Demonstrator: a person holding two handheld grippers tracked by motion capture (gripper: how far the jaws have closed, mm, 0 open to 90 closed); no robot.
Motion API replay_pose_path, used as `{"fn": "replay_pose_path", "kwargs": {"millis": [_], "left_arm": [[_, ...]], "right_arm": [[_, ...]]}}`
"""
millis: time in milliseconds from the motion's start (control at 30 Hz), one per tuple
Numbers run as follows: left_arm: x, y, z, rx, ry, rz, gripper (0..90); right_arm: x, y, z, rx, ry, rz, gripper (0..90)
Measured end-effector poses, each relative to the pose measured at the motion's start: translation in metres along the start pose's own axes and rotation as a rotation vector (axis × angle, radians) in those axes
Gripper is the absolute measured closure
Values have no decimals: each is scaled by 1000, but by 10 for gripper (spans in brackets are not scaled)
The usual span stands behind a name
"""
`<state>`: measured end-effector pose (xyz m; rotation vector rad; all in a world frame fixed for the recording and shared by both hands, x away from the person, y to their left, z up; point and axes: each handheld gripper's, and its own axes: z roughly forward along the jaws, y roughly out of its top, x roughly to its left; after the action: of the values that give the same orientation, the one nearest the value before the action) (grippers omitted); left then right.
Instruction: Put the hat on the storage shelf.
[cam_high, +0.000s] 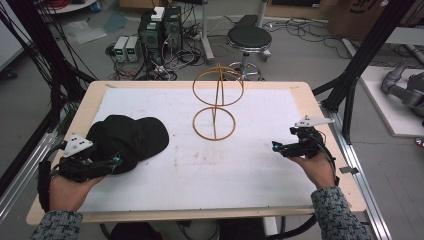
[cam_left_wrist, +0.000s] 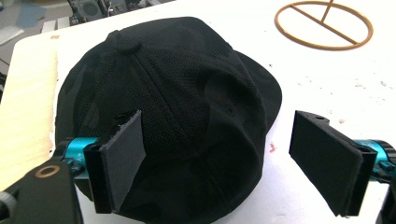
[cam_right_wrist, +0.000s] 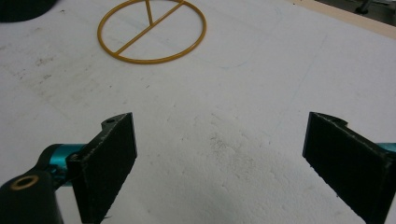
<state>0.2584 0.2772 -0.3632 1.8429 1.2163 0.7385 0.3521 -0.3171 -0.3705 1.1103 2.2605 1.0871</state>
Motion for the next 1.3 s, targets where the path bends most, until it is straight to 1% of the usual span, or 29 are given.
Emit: {"fn": "replay_pose_path", "kwargs": {"millis": [67, 133, 267, 467, 800, 833, 867, 933, 1067, 1100, 1233, 1300], "left_arm": [[0, 0, 0, 0, 2, 1, 183], [1, 1, 0, -5, 3, -1, 182], [1, 1, 0, -2, 1, 7, 181], [1, 1, -1, -9, -1, 0, 181], [6, 2, -6, -8, 2, 5, 182], [10, 4, -9, -16, 3, 10, 183], [10, 4, -9, -16, 3, 10, 183], [16, 7, -12, -25, 5, 5, 183], [27, 11, -15, -34, 17, 25, 188], [29, 11, -14, -38, 17, 24, 188], [40, 11, -9, -27, 15, 33, 188], [45, 11, -6, -26, 7, 34, 189]], "right_arm": [[1, 0, 0, 6, 1, 2, 97], [2, 0, 1, 7, 4, -7, 96], [2, 0, 1, 1, 5, -11, 96], [3, 0, 0, 1, 9, -5, 96], [3, -1, 1, -2, 12, -4, 97], [3, -1, 1, -4, 14, -1, 96], [3, -1, 1, -4, 14, -1, 96], [4, -1, 0, -4, 17, 2, 96], [3, -2, 0, -6, 16, 4, 97], [3, -2, 0, -7, 17, 5, 96], [3, -1, 1, -5, 20, 4, 96], [4, -1, 1, -5, 23, 2, 97]]}}
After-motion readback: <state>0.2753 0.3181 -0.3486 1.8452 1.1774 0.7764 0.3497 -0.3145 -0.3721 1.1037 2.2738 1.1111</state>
